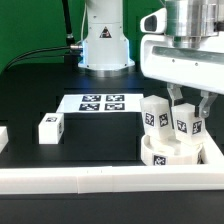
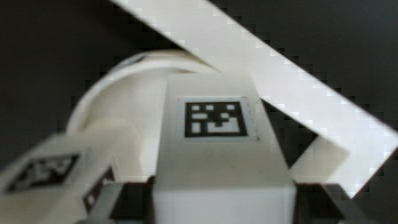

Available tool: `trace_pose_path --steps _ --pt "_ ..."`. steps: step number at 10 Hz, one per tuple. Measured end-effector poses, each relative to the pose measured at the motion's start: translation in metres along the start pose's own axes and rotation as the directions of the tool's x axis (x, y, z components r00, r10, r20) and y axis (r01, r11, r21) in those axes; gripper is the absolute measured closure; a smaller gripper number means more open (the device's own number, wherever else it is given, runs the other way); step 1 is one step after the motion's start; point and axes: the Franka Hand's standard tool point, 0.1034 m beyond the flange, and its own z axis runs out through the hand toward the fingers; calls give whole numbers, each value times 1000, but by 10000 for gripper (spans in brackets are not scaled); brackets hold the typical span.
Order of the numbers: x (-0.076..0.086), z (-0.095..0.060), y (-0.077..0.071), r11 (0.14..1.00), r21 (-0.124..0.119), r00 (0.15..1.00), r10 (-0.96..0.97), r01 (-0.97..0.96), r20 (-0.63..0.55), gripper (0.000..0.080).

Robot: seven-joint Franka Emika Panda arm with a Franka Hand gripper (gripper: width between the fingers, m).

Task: Assemble stool

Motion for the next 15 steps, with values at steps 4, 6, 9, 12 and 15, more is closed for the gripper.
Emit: trace_pose_path --steps 4,6,9,12,15 --pt "-2 0 0 875 10 874 484 -485 29 465" --pt "-3 0 1 727 2 726 686 -686 48 465" --pt "-3 0 0 584 -14 581 810 -812 78 465" --pt "-1 1 0 513 -29 509 855 -858 100 465" --pt "-1 1 1 535 -28 529 841 -845 109 465"
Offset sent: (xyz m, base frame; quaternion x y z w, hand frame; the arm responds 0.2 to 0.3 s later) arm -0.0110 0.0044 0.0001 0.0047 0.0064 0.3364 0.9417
